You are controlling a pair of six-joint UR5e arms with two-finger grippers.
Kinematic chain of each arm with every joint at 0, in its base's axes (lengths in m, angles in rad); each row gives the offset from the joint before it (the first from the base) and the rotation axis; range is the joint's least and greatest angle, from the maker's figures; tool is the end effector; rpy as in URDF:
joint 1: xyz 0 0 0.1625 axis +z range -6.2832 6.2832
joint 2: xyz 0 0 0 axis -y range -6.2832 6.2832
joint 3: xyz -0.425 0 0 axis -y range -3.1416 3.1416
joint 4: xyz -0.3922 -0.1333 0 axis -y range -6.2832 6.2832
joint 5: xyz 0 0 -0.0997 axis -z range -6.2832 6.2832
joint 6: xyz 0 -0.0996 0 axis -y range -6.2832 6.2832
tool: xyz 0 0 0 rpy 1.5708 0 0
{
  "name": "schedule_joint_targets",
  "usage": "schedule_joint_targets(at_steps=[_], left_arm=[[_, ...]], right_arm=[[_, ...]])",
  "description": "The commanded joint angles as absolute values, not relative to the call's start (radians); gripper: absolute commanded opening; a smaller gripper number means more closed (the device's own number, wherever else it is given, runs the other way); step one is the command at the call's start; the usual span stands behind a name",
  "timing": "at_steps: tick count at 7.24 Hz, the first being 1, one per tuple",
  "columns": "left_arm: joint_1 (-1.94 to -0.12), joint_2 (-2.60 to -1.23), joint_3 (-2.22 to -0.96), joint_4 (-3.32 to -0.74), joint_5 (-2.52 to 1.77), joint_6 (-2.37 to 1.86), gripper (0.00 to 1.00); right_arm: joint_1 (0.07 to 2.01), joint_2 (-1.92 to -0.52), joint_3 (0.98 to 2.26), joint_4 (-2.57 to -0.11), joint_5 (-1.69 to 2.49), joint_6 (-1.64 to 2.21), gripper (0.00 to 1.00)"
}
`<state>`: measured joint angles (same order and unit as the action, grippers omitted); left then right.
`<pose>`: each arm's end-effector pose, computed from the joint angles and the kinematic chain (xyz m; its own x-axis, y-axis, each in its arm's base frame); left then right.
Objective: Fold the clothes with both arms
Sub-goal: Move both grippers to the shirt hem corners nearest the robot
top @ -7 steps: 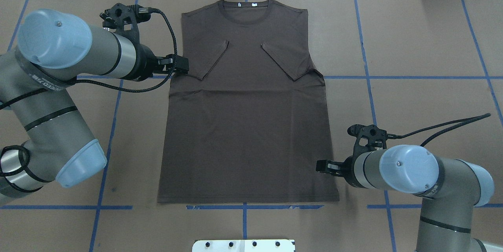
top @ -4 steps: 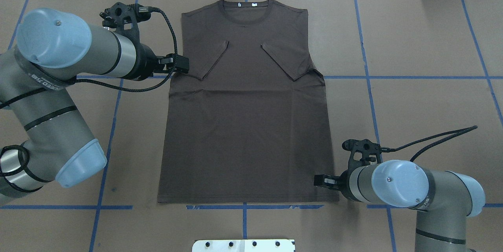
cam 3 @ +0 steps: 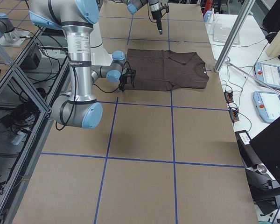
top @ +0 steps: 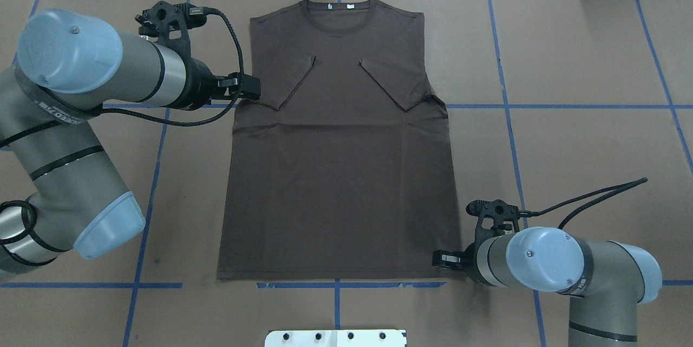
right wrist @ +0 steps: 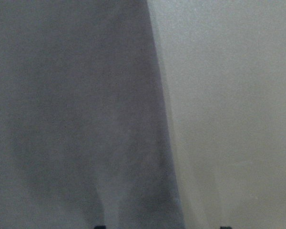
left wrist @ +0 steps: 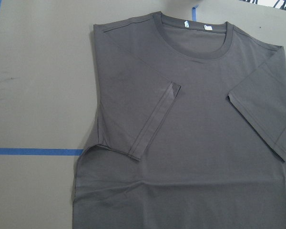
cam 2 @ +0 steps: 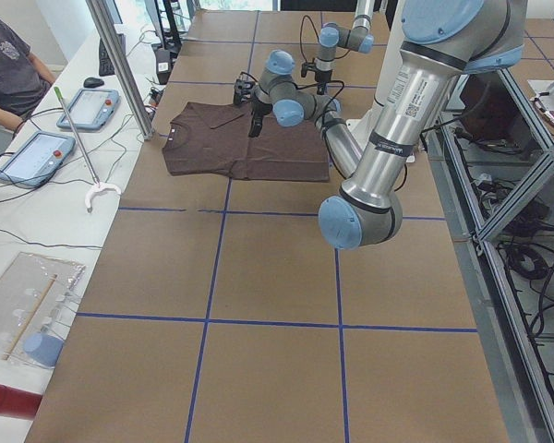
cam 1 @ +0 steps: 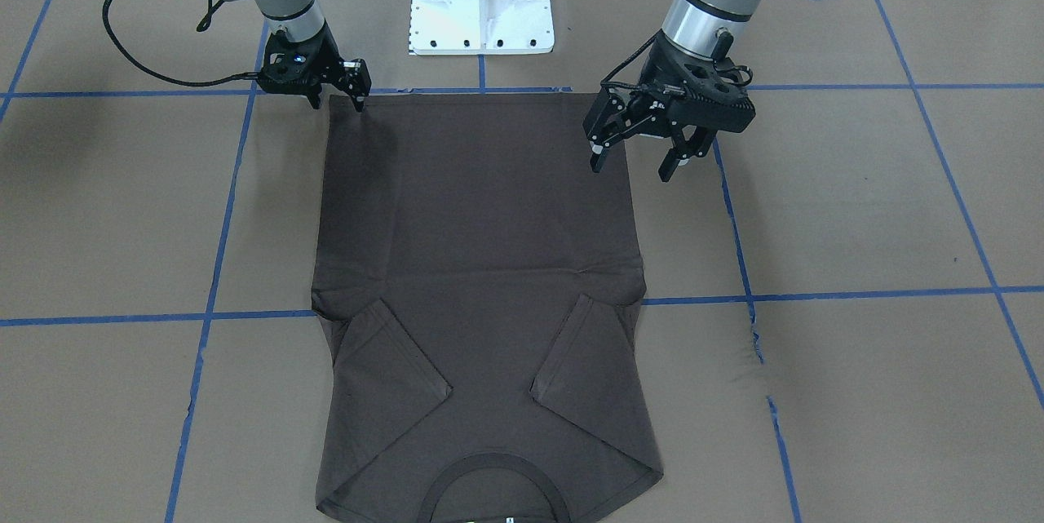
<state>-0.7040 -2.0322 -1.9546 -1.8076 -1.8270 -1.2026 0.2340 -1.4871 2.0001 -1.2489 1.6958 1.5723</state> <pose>0.3732 -0.4587 0.2069 0.4979 0.0340 -0.8666 0.2962 0.9325 0.2068 -0.4753 -0.2376 0.3860 0.6527 0.1571 0.7411 -0.1411 0.9863 -0.0848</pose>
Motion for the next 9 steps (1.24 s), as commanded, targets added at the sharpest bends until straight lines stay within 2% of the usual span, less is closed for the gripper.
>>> schedule_joint_targets(at_steps=[1, 2, 3, 9], left_arm=[[-0.706, -2.031, -1.959, -1.807, -1.827, -1.203, 1.00], [-0.706, -2.031, -1.960, -1.807, -1.827, -1.203, 1.00], [-0.706, -2.029, -1.959, -1.807, -1.827, -1.203, 1.00], [-0.706, -2.007, -1.960, -1.805, -1.830, -1.209, 1.00]], right_arm=[[0.233, -1.489, 2.000, -1.252, 1.727, 1.571, 0.20], [0.233, -1.493, 2.002, -1.252, 1.730, 1.571, 0.06], [0.235, -1.496, 2.006, -1.249, 1.730, 1.569, 0.00], [0.248, -1.488, 2.046, -1.250, 1.730, 1.571, 0.00]])
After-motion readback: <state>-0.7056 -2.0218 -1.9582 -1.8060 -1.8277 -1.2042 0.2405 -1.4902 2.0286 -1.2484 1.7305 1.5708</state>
